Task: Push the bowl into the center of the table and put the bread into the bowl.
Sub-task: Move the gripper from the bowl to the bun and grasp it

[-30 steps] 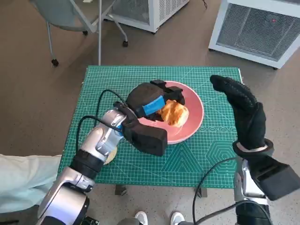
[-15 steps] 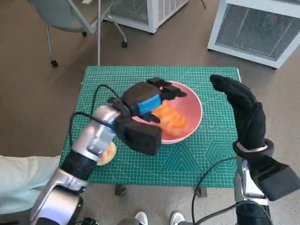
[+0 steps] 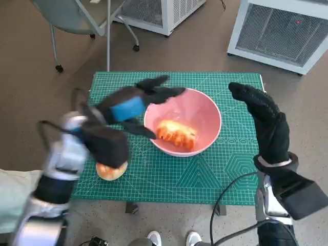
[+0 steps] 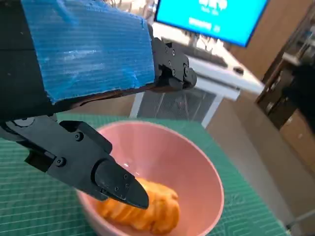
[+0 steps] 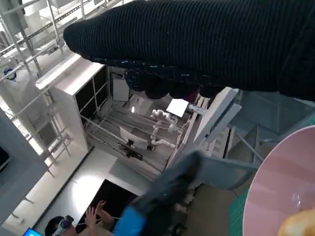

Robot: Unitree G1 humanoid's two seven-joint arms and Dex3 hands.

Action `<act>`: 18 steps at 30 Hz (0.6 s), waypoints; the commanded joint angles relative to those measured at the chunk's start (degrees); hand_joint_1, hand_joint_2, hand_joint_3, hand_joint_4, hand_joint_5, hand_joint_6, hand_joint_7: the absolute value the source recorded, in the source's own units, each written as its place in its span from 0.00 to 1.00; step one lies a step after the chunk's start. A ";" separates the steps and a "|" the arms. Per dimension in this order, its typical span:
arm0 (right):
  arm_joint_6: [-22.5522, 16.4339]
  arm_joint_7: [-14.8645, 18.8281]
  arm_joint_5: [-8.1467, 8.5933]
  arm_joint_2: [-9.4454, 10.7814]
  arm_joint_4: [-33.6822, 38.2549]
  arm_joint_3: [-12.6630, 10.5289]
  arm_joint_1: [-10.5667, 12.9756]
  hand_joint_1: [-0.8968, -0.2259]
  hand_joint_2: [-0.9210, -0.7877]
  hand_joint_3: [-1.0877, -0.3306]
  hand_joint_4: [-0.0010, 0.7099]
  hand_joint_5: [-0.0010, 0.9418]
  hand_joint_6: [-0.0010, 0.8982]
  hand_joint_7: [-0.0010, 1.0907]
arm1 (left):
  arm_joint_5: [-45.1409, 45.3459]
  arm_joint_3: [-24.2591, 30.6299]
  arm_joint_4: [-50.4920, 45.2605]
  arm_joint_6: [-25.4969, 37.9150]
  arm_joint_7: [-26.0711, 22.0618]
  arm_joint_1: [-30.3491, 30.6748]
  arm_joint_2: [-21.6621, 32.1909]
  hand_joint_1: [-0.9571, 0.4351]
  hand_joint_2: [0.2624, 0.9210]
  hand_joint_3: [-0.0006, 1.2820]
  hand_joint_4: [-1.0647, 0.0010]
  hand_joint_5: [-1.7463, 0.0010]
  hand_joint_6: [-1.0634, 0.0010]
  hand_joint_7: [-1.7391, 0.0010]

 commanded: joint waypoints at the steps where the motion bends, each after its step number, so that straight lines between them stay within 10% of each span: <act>1: 1.18 0.14 0.47 0.10 -0.52 0.18 1.52 0.30 0.00 0.41 0.19 0.00 0.00 0.40 | -3.44 4.65 -5.54 4.15 -4.07 4.28 5.81 0.41 0.75 0.00 0.99 1.00 0.80 1.00; 18: 2.18 0.90 2.40 -0.05 -0.03 -0.24 1.07 0.33 0.00 0.41 0.20 0.00 0.00 0.40 | -11.74 10.48 -7.56 7.14 -16.37 14.04 16.68 0.47 0.69 0.00 0.97 1.00 0.79 1.00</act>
